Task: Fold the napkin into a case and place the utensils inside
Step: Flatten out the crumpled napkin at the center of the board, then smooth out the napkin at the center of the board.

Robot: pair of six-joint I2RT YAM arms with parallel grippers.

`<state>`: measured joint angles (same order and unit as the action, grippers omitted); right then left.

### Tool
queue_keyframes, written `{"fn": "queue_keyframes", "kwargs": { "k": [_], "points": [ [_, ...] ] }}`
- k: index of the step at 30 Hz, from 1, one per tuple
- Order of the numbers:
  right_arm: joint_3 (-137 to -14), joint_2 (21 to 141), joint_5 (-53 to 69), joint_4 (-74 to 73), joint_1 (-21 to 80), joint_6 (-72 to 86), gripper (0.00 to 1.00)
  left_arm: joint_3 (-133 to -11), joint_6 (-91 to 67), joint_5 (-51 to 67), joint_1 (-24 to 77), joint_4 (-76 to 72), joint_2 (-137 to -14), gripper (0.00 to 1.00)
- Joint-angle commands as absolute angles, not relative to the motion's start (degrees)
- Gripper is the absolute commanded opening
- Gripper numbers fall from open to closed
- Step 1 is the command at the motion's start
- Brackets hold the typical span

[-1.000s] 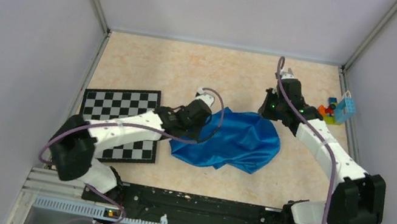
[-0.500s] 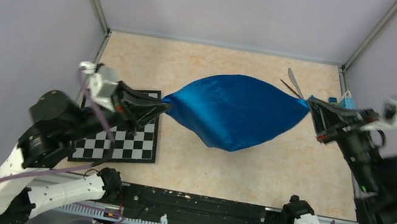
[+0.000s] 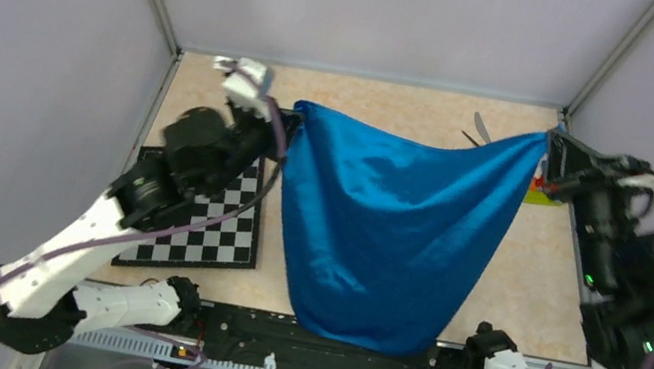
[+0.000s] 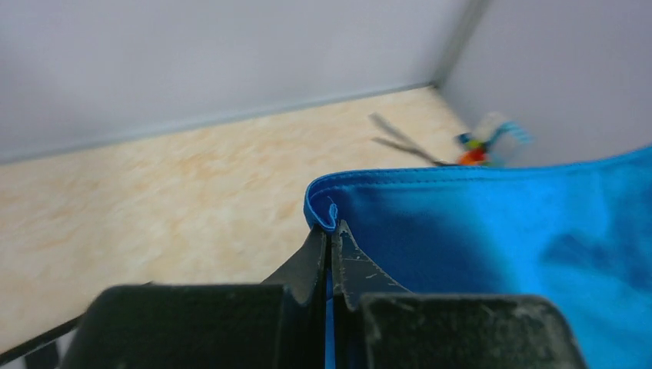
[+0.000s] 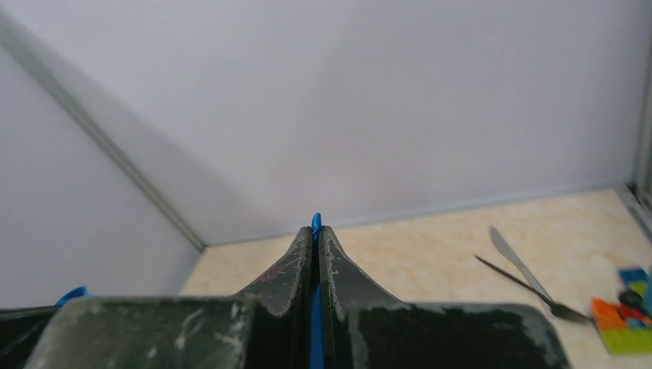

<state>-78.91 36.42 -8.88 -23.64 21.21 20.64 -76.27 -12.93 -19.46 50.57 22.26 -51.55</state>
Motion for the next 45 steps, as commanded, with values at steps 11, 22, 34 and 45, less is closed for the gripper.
{"fn": "queue_keyframes", "kwargs": {
  "k": [11, 22, 34, 45],
  "points": [
    [-73.30, 87.69, -17.27, 3.00, 13.13, 14.07, 0.00, -85.42, -16.96, -5.61, 17.35, 10.05, -98.59, 0.00],
    [-109.71, 113.69, -9.48, -43.68, 12.48, 13.70, 0.72, -100.87, -13.22, 2.57, 15.02, 28.99, -108.65, 0.77],
    [-54.63, 87.37, 20.23, -13.65, 20.50, 26.01, 0.75, -52.94, -23.91, 22.64, 19.38, 12.16, -72.38, 0.99],
    [-41.90, 88.67, 12.06, -9.12, 18.29, 31.61, 0.75, -43.93, -25.29, 23.34, 20.18, 14.13, -61.23, 0.99]
  ]
}}
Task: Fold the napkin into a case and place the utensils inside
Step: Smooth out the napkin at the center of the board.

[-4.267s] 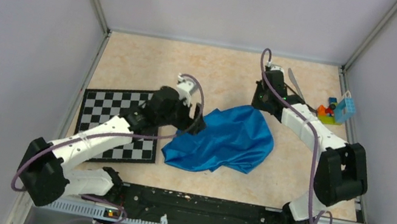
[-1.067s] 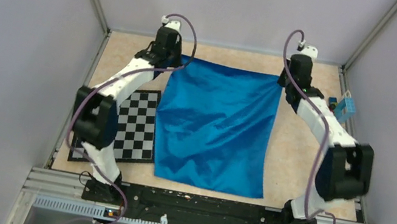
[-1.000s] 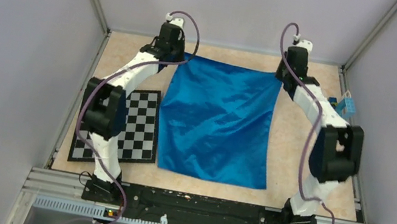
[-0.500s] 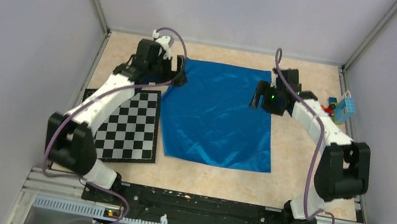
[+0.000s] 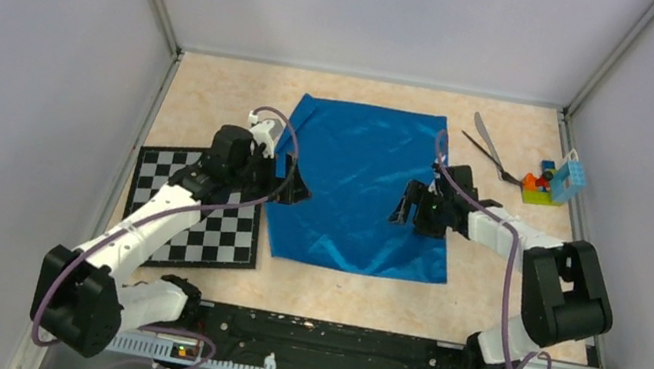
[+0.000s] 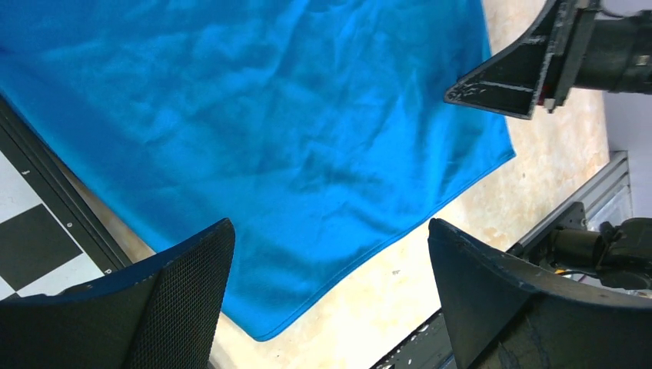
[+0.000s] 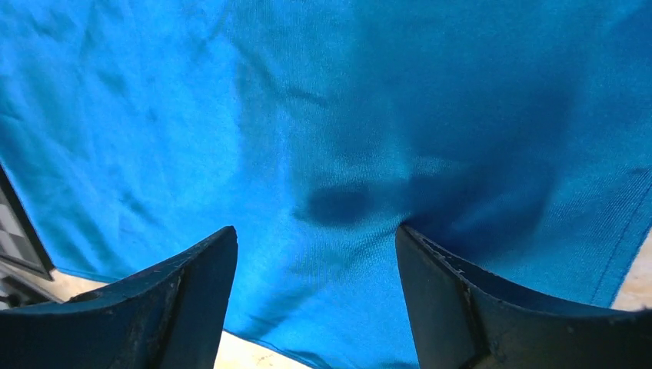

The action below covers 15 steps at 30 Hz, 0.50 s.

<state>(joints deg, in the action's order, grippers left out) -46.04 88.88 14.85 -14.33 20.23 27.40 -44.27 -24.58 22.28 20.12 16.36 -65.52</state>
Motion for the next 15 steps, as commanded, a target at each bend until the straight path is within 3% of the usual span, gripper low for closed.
{"fn": "queue_keyframes", "kwargs": {
  "k": [1, 9, 15],
  "points": [
    [-40.64, 88.22, 11.81, -8.69, 17.30, 32.64, 0.75, -43.87, -25.38, 23.36, 20.21, 14.15, -60.90, 0.99],
    [-35.13, 76.42, 1.24, -15.29, 1.59, 32.60, 0.71, -44.41, -25.44, 23.53, 20.15, 12.40, -62.48, 0.99],
    [-40.86, 69.17, 13.44, -9.75, 9.06, 23.63, 0.78, -48.67, -27.37, 26.74, 20.20, 4.19, -74.92, 0.99]
  ]
}}
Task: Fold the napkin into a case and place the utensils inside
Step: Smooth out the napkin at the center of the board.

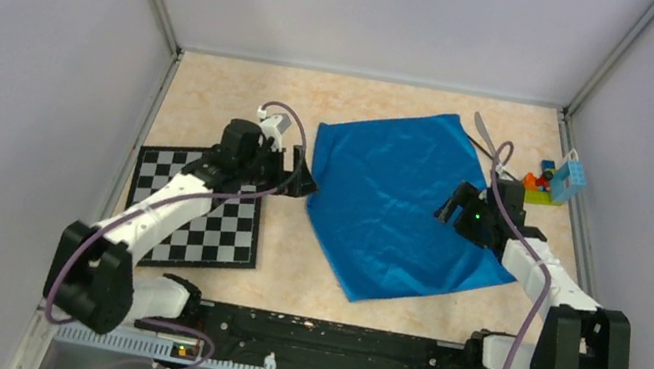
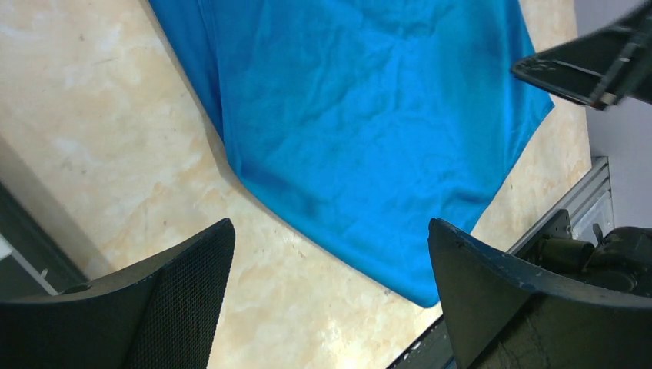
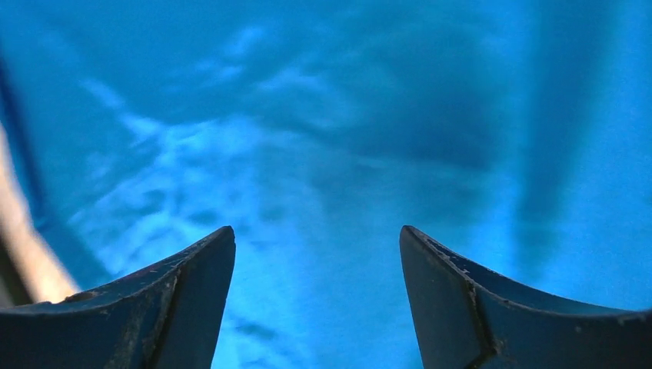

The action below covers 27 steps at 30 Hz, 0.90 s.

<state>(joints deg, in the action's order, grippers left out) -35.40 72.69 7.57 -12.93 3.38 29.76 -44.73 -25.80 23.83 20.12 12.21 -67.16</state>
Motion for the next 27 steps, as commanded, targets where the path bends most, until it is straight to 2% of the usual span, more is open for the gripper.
{"fn": "queue_keyframes", "kwargs": {
  "k": [1, 3, 8, 12, 14, 18, 22, 24, 27],
  "points": [
    [-42.00, 70.17, 15.87, -8.95, 9.65, 23.71, 0.79, -50.50, -27.73, 26.95, 20.27, 3.09, -77.80, 0.99],
    [-43.66, 73.21, 21.30, -6.59, 9.84, 25.75, 0.78, -54.08, -26.63, 24.70, 21.12, 2.80, -84.19, 0.99],
    [-43.57, 79.80, 24.64, -2.54, 10.71, 28.41, 0.76, -62.77, -20.29, 7.98, 26.16, 7.99, -95.70, 0.98],
    [-43.33, 82.77, 25.92, -1.09, 11.22, 28.23, 0.73, -67.25, -19.29, 3.71, 27.38, 10.41, -103.77, 0.91],
    [-42.71, 83.01, 26.02, -0.46, 11.31, 28.30, 0.73, -68.41, -19.13, 1.09, 27.37, 10.13, -107.00, 0.85],
    [-42.54, 83.40, 26.28, 1.24, 11.29, 28.30, 0.72, -73.79, -20.20, -11.29, 27.40, 15.72, -112.88, 0.69],
    [-42.50, 83.40, 26.32, 1.60, 11.33, 28.30, 0.70, -74.32, -20.00, -19.40, 26.44, 17.42, -112.20, 0.53],
    [-42.21, 83.46, 26.03, 1.75, 11.81, 28.12, 0.69, -72.29, -21.24, -19.35, 24.82, 17.32, -109.82, 0.46],
    [-41.93, 83.75, 24.94, 1.09, 12.70, 27.33, 0.69, -67.23, -23.14, -13.02, 21.34, 14.11, -104.52, 0.45]
  ]
}}
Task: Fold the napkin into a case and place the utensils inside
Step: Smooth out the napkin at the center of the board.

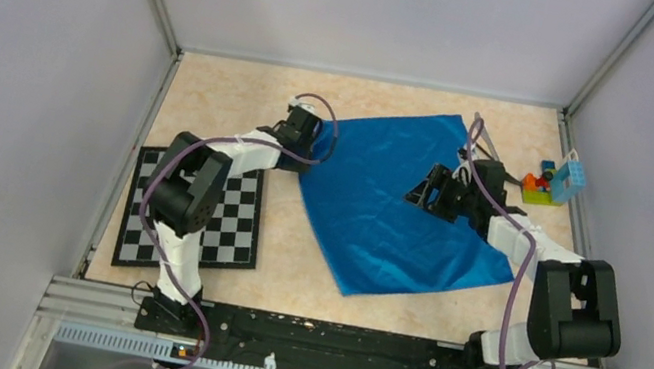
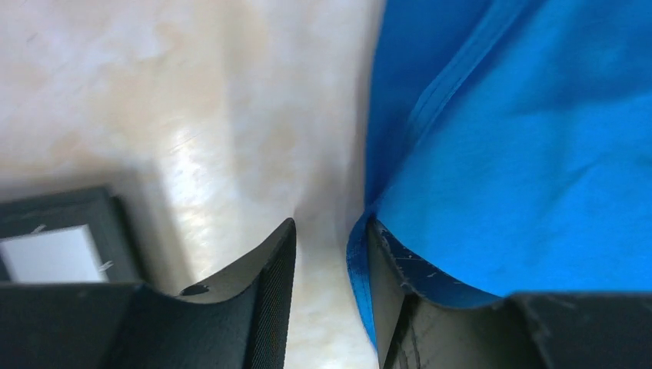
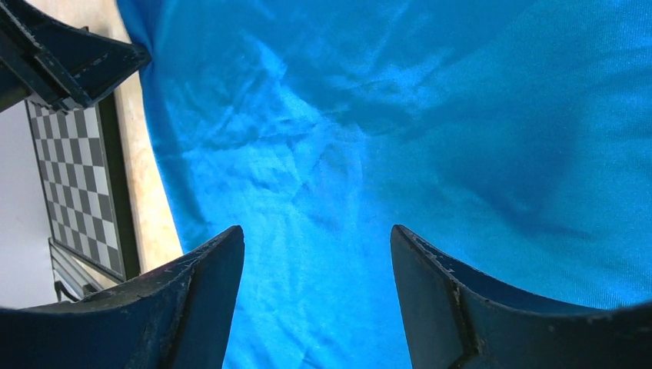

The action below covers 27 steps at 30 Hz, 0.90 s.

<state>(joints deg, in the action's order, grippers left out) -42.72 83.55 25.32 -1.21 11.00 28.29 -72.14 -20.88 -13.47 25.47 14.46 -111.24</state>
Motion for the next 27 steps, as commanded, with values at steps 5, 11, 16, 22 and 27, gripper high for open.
{"fn": "queue_keyframes", "kwargs": {
  "k": [5, 11, 16, 22, 27],
  "points": [
    [-41.76, 82.14, 22.94, -2.51, 14.85, 26.08, 0.67, -63.32, -25.40, -8.76, 19.40, 14.17, -96.59, 0.49],
    [-41.79, 79.75, 22.46, -7.29, 21.96, 24.33, 0.68, -54.92, -29.49, 6.60, 17.23, 10.29, -83.11, 0.72],
    [-41.73, 76.53, 9.81, -14.52, 40.46, 18.38, 0.73, -41.94, -33.68, 24.38, 17.31, 2.27, -72.64, 0.89],
    [-45.26, 78.76, -12.33, -20.17, 60.26, 15.33, 0.79, -34.80, -33.42, 20.48, 17.23, 7.97, -57.70, 0.95],
    [-52.44, 89.05, -23.19, -27.40, 67.76, 16.16, 0.77, -35.84, -32.41, 11.37, 17.23, 17.64, -47.93, 0.98]
  ]
}}
